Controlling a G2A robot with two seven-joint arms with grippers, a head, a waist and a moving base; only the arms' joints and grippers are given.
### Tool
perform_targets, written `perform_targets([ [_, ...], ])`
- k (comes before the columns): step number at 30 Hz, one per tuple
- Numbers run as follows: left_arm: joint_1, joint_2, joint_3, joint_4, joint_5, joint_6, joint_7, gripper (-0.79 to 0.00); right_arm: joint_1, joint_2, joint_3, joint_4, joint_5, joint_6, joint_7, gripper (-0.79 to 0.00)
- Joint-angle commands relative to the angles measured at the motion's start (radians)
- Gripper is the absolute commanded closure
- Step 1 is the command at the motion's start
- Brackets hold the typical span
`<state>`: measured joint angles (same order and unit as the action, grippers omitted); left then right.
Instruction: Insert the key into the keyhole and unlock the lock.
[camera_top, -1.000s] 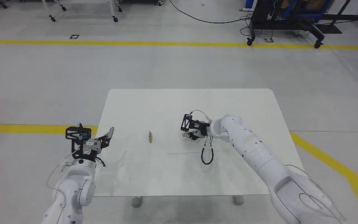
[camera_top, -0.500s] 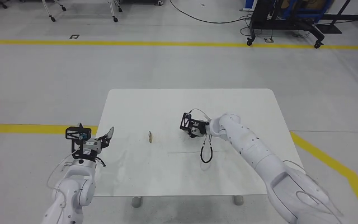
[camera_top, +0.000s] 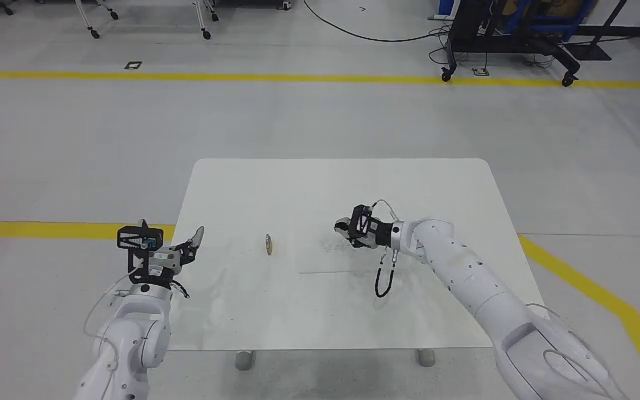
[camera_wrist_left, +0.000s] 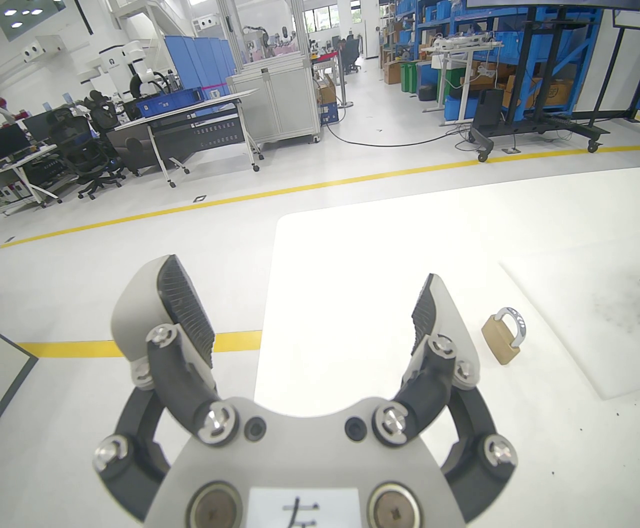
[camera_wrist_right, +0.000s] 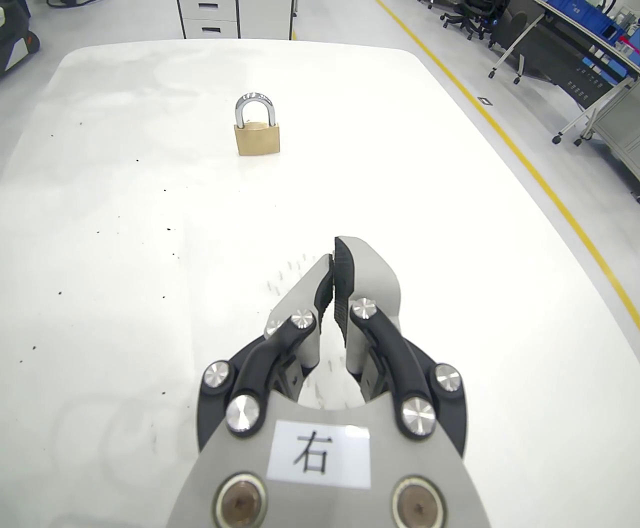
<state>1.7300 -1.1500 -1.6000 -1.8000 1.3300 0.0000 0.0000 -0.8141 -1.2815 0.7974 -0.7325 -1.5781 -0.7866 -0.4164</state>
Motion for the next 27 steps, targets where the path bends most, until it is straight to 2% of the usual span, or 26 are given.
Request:
perform_targets([
  [1, 0.000, 0.000, 0.000, 0.000, 0.000, 0.000, 0.000, -0.785, 0.000, 0.000, 0.000, 0.000, 0.000, 0.000, 0.001, 0.000],
  [5, 0.000, 0.000, 0.000, 0.000, 0.000, 0.000, 0.000, -0.785, -0.003, 0.000, 0.001, -0.004, 0.004, 0.003, 0.000, 0.000],
  [6, 0.000, 0.000, 0.000, 0.000, 0.000, 0.000, 0.000, -0.785, -0.017, 0.002, 0.006, -0.024, 0.023, -0.012, -0.032, 0.000],
  [10, 0.000, 0.000, 0.000, 0.000, 0.000, 0.000, 0.000, -0.785, -0.061, 0.038, 0.052, -0.080, 0.015, -0.094, -0.243, 0.000],
  [14, 0.000, 0.000, 0.000, 0.000, 0.000, 0.000, 0.000, -0.785, -0.125, 0.085, 0.091, -0.167, -0.070, -0.129, -0.488, 0.000],
  [15, 0.000, 0.000, 0.000, 0.000, 0.000, 0.000, 0.000, -0.785, -0.148, 0.096, 0.096, -0.202, -0.069, -0.109, -0.508, 0.000],
  [20, 0.000, 0.000, 0.000, 0.000, 0.000, 0.000, 0.000, -0.785, -0.238, 0.157, 0.136, -0.350, 0.065, -0.123, -0.494, 0.000],
  [24, -0.001, 0.000, -0.003, 0.000, 0.007, 0.007, 0.001, -0.785, -0.238, 0.157, 0.136, -0.350, 0.065, -0.123, -0.494, 0.000],
  [27, 0.012, -0.003, -0.009, -0.016, 0.055, 0.068, 0.036, -0.785, -0.238, 0.157, 0.136, -0.350, 0.065, -0.123, -0.494, 0.000],
])
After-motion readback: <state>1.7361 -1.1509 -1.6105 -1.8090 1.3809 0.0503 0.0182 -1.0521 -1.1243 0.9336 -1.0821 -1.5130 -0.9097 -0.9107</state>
